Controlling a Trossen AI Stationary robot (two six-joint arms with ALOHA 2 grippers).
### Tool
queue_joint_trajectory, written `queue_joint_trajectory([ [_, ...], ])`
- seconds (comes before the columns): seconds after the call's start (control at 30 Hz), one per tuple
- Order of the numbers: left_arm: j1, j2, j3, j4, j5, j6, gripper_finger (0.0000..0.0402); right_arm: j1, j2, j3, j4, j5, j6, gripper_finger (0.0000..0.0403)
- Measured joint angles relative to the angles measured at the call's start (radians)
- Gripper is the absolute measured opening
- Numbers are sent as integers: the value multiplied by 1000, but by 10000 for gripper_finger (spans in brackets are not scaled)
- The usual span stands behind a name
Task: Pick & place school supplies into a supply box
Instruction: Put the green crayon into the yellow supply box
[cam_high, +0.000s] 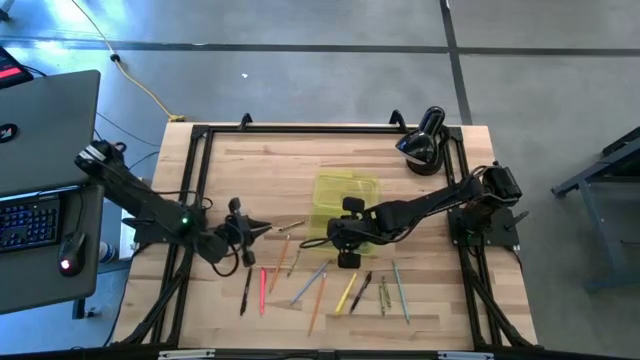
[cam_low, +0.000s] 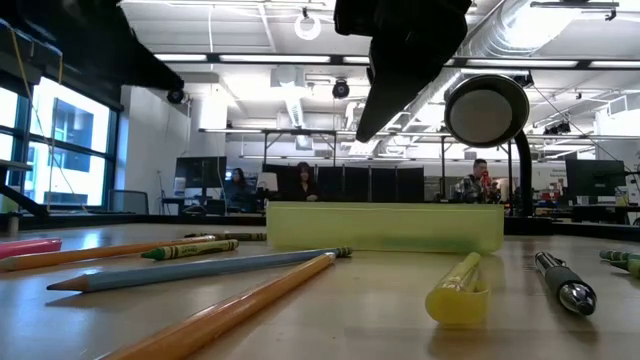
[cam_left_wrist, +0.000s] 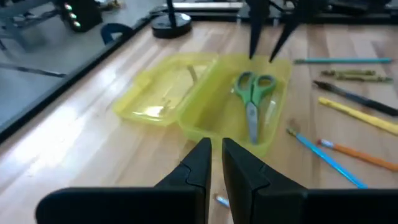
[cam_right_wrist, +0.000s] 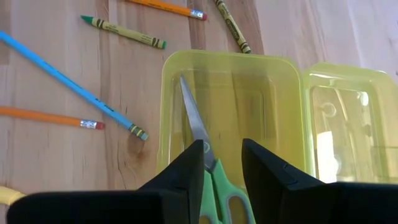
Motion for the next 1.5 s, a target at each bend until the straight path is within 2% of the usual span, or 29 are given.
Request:
queue_joint_trajectory([
  [0.2, 7, 104, -37, 94, -20, 6, 72, 0, 0, 0, 9, 0, 0, 87],
  [0.37, 80, 125, -37, 140, 13, 56, 72, 0, 0, 0, 12, -17, 0, 87],
  [0.5, 170, 77, -34, 174, 101, 201, 72, 0, 0, 0, 13, -33, 0, 87],
  [0.6, 257, 19, -19, 163, 209, 282, 72, 0, 0, 0, 13, -29, 0, 87],
  [0.7, 339, -47, -13, 160, 332, 318, 72, 0, 0, 0, 12, -27, 0, 87],
  [0.8, 401, -87, -13, 104, 404, 316, 72, 0, 0, 0, 12, -27, 0, 87],
  [0.97, 450, -85, -14, 15, 417, 302, 72, 0, 0, 0, 13, -20, 0, 87],
  [1.2, 457, -55, -12, 114, 370, 339, 72, 0, 0, 0, 20, 25, 0, 87],
  [1.37, 458, -54, -13, 147, 368, 221, 72, 0, 0, 0, 25, 30, 0, 87],
  [1.5, 457, -40, -13, 125, 374, 212, 72, 0, 0, 0, 28, 30, 0, 87],
])
